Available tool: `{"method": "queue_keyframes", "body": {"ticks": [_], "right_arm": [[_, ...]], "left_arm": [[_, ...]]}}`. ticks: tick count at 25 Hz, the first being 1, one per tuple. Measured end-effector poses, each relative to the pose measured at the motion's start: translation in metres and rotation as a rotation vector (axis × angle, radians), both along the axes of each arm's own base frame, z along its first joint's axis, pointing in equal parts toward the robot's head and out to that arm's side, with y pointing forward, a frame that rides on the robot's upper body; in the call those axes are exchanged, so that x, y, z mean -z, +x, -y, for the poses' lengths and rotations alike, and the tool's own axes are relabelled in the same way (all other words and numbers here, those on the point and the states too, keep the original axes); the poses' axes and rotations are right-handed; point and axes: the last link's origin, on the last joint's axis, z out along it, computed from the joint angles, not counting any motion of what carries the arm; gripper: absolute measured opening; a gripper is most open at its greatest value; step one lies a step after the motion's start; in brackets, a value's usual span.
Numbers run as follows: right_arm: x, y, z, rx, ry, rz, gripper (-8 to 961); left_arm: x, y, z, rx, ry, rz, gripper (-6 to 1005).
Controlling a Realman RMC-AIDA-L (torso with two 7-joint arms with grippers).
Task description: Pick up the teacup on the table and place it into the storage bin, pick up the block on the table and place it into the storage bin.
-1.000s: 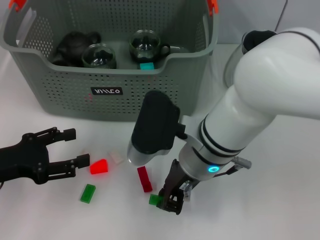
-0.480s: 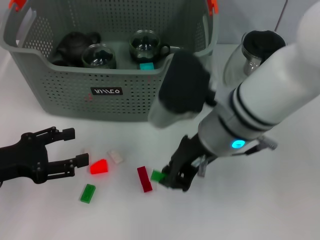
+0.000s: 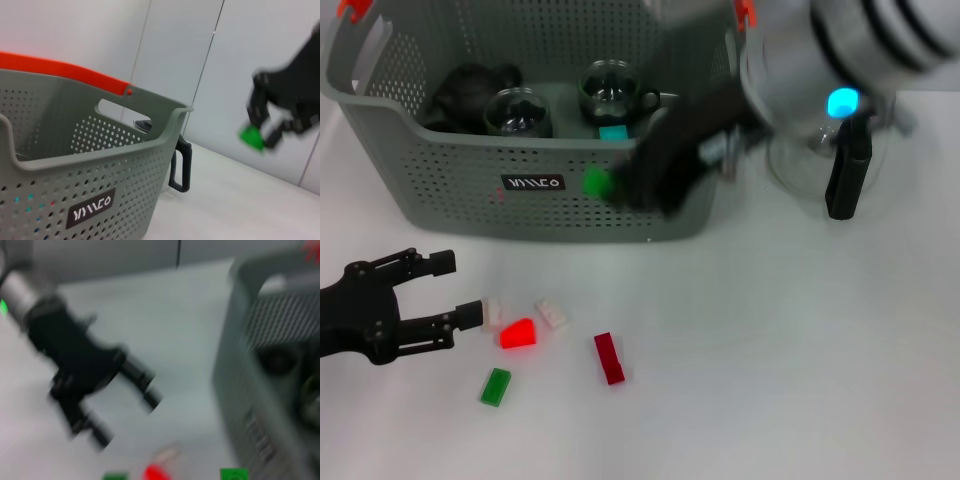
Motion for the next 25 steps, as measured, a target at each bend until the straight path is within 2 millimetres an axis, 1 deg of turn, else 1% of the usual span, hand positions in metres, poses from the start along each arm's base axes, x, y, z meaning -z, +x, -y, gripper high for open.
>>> {"method": "queue_keyframes", "body": {"ticks": [5, 7, 9, 12, 19, 21, 25], "right_arm": [[-0.029, -0.028, -0.025, -0.038, 0.099, -0.118, 194], [-0.036, -0.033, -0.035, -0.042, 0.133, -0.153, 194], [-0.037, -0.034, -0.044, -0.042, 0.159, -0.172, 193], [-0.032, -0.028, -0.062, -0.03, 0.204, -0.171, 193], [-0.009, -0.007, -0.103, 0.019, 0.309, -0.144, 210], [-0.005, -0.003, -0.111, 0.032, 0.337, -0.14, 219], [-0.003, -0.002, -0.116, 0.037, 0.354, -0.141, 236]], "left_arm": [[-0.001, 0.0, -0.001, -0.004, 0.014, 0.012, 865], [-0.001, 0.001, -0.002, -0.002, 0.02, 0.017, 865], [-0.002, 0.002, -0.003, 0.001, 0.023, 0.019, 865], [-0.002, 0.003, -0.004, 0.003, 0.028, 0.022, 865], [-0.003, 0.004, -0.007, 0.005, 0.038, 0.018, 864], [-0.003, 0.004, -0.008, 0.004, 0.04, 0.017, 864], [-0.004, 0.003, -0.008, 0.001, 0.043, 0.016, 865]]}}
